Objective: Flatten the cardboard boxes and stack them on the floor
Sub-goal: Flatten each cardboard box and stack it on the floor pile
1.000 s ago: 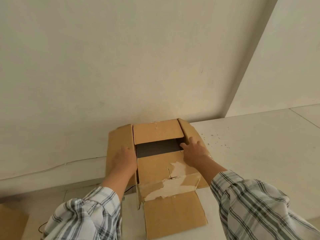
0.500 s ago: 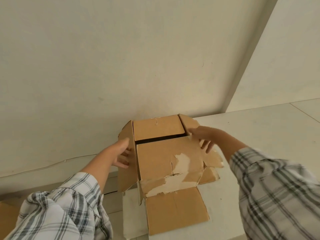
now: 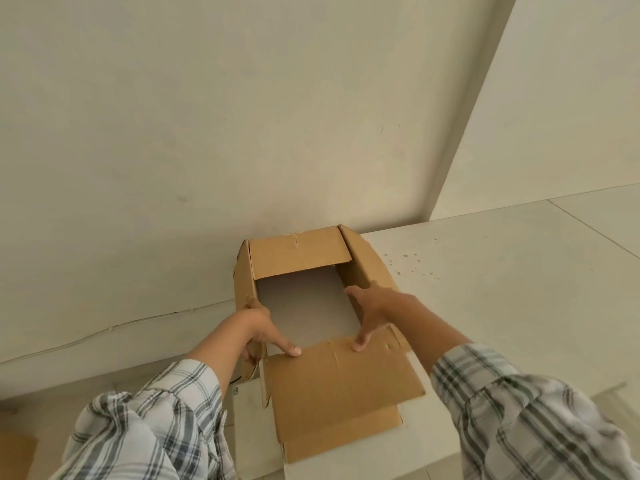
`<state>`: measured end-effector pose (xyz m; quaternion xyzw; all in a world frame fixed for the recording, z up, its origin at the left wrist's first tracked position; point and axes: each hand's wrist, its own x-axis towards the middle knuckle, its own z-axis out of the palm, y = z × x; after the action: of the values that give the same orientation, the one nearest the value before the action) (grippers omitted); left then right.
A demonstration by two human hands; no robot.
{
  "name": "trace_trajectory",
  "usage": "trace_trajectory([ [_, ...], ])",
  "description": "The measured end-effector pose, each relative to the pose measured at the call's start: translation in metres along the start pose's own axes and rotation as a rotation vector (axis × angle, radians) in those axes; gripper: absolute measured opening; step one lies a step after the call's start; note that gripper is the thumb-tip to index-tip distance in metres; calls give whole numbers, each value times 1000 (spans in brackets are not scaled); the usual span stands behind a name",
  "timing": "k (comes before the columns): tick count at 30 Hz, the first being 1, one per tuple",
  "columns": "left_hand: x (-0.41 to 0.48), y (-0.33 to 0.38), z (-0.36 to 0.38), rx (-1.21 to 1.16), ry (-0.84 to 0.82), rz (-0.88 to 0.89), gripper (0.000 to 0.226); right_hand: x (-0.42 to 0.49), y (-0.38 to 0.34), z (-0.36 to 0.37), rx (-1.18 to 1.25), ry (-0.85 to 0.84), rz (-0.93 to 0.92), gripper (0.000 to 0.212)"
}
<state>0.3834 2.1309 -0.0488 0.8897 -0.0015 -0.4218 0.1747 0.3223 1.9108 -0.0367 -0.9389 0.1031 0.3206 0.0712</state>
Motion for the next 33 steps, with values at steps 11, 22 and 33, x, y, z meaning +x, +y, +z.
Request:
trace_trajectory([
  [11,-2,55,4,-17,25,115,148,14,43,1,-116,59,94,142],
  [22,41,136,41,458,402,38,101,28,126,-11,-102,108,61,125],
  [33,71,153,61,560,855,319,47,92,118,3,-157,420,-29,93],
])
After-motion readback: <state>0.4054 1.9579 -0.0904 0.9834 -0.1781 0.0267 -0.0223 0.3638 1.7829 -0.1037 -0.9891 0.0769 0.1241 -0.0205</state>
